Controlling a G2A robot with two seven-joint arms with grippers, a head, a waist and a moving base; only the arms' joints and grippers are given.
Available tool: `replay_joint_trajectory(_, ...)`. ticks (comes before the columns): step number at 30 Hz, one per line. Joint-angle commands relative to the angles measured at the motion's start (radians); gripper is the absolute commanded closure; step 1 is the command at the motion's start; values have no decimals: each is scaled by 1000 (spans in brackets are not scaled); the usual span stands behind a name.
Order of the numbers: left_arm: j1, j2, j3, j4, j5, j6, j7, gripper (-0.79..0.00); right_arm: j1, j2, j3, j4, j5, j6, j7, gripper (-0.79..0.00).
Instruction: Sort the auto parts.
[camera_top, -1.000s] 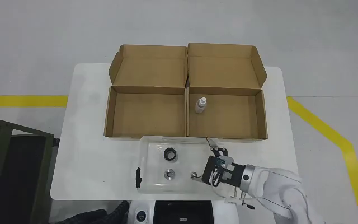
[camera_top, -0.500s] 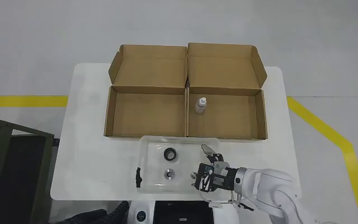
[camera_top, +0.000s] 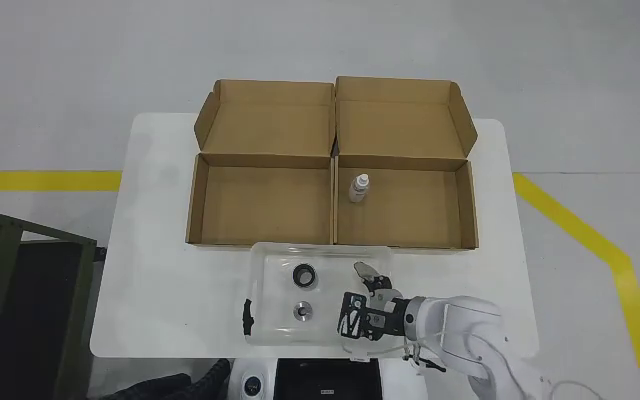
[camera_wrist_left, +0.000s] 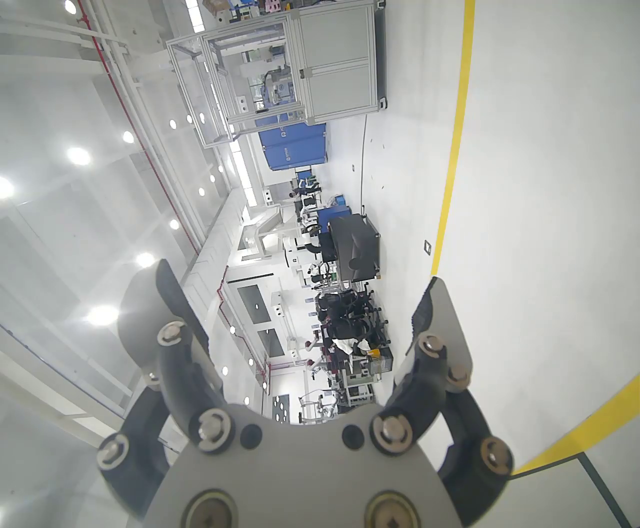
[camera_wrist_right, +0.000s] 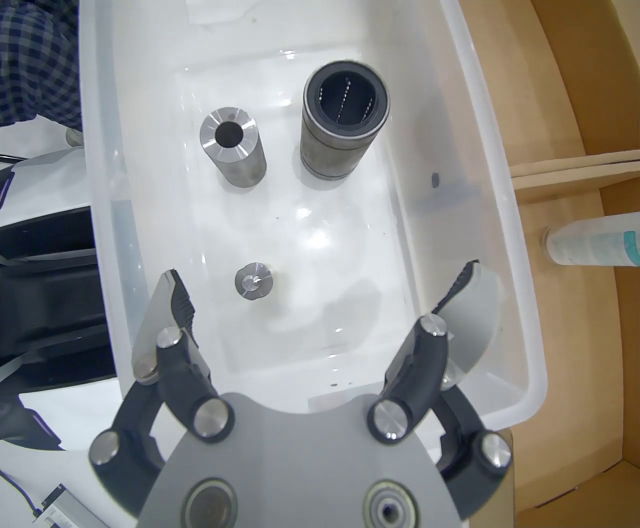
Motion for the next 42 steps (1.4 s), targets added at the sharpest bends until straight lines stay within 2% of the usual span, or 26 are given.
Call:
replay_joint_trajectory(1, 0, 0, 0, 0, 0, 0, 0, -785, 9, 0, -8, 8, 3, 3, 14, -785)
replay_joint_trajectory(11, 0, 0, 0, 0, 0, 0, 0, -785, 56, -1, -67, 53, 7, 11, 82, -779)
replay_joint_trajectory(19, 0, 0, 0, 0, 0, 0, 0, -785, 92, -4, -114, 100, 12, 17, 110, -668)
replay_joint_trajectory(25, 0, 0, 0, 0, 0, 0, 0, -785, 115, -5, -142, 119, 14, 21, 129, -533)
replay_joint_trajectory(26, 0, 0, 0, 0, 0, 0, 0, -785, 118, -5, -146, 118, 8, 22, 132, -499)
replay_joint_trajectory(28, 0, 0, 0, 0, 0, 0, 0, -785, 119, -4, -153, 118, -2, 26, 134, -382)
replay_joint_trajectory(32, 0, 0, 0, 0, 0, 0, 0, -785, 118, -2, -163, 117, -16, 28, 134, -274)
replay_joint_trajectory(39, 0, 0, 0, 0, 0, 0, 0, -785, 113, 2, -173, 101, -19, 23, 125, 0)
replay_joint_trajectory(42, 0, 0, 0, 0, 0, 0, 0, -785, 112, 4, -170, 89, -13, 27, 109, 0)
